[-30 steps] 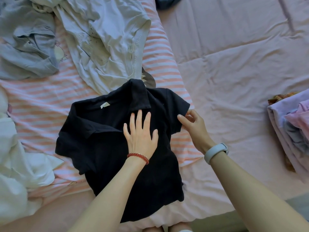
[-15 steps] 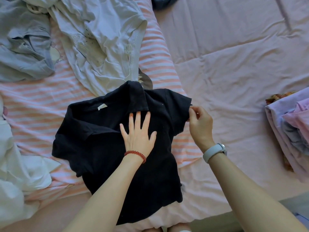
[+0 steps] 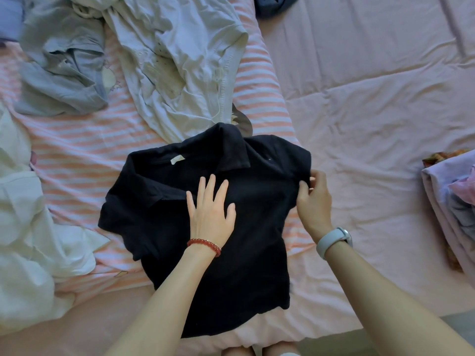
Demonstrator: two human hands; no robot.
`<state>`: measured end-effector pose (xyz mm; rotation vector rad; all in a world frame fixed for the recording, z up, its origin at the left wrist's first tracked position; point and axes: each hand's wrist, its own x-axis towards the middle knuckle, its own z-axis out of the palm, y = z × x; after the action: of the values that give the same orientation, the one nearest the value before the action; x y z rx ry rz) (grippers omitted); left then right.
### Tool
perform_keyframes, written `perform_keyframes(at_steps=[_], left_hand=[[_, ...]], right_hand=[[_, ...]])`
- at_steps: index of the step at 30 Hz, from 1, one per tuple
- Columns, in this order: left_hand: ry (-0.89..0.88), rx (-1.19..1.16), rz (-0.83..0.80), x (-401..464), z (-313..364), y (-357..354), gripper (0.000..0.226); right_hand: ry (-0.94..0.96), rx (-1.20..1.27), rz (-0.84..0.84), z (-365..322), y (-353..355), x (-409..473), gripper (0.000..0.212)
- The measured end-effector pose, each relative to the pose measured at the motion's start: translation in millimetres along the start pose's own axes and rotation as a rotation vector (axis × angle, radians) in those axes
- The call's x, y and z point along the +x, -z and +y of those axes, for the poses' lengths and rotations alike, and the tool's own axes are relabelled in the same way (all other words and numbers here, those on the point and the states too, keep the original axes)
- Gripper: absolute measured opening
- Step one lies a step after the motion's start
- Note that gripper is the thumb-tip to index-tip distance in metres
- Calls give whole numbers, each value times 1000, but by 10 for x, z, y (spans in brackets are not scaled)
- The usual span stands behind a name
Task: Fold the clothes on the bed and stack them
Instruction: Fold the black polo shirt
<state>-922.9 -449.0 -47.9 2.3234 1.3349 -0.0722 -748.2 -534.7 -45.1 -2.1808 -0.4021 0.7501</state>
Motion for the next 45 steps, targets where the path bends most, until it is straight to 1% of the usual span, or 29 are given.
perform_keyframes(at_steps=[3, 5, 6, 8, 9, 11, 12, 14, 15, 17, 19, 21, 22, 24, 29, 32, 35, 36, 38, 39, 42, 44, 45], left_hand=[[11, -85, 167, -116, -281, 155, 38], [89, -66, 270, -111, -547, 315, 38], [151, -54, 293, -76, -683, 412, 41], [281, -40, 256, 44, -939, 624, 55], [333, -29, 214, 122, -1065, 720, 63], [388, -17, 89, 306, -1276, 884, 79], [389, -22, 26, 408, -1368, 943, 85], [349, -15, -85, 584, -1540, 980, 86], [320, -30, -134, 646, -1595, 983, 81], [259, -152, -187, 720, -1654, 972, 62], [213, -281, -188, 721, -1640, 998, 40], [170, -356, -148, 740, -1628, 1063, 31], [156, -371, -123, 762, -1618, 1128, 30], [123, -326, -62, 831, -1599, 1310, 32], [37, -72, 197, 1134, -1478, 1806, 38], [-14, 59, 282, 1190, -1401, 1896, 41], [-118, 52, 363, 980, -1423, 1864, 47], [-182, 51, 394, 849, -1449, 1830, 50], [-313, 50, 451, 509, -1492, 1744, 48], [-359, 52, 447, 323, -1520, 1676, 46], [-464, 60, 361, -273, -1667, 1331, 39], [-532, 73, 293, -636, -1772, 1056, 32], [-553, 85, 264, -798, -1804, 926, 28]], right_hand=[[42, -190, 111, -135, -54, -13, 40], [201, -238, 152, -288, -175, 3, 43], [314, -268, 129, -387, -247, 29, 43], [533, -397, 0, -577, -392, 118, 44], [592, -475, -86, -655, -457, 185, 48], [625, -623, -249, -818, -546, 343, 60], [631, -693, -318, -900, -577, 428, 66], [617, -796, -424, -1048, -627, 571, 73], [608, -835, -449, -1112, -643, 611, 72], [610, -886, -479, -1189, -667, 652, 59], [601, -839, -548, -1218, -669, 646, 38], [607, -787, -555, -1239, -645, 626, 28], [620, -781, -517, -1254, -625, 621, 26], [659, -771, -403, -1315, -585, 620, 25], [752, -698, -83, -1663, -580, 675, 26], [827, -726, -4, -1745, -602, 686, 26], [930, -667, 26, -1626, -513, 565, 25], [984, -638, 24, -1559, -450, 483, 27], [1083, -585, -12, -1387, -297, 268, 25], [1126, -575, -41, -1270, -221, 159, 23], [1193, -591, -175, -821, -25, -163, 24], [1213, -651, -265, -501, 64, -353, 24], [1226, -693, -304, -344, 95, -436, 21]])
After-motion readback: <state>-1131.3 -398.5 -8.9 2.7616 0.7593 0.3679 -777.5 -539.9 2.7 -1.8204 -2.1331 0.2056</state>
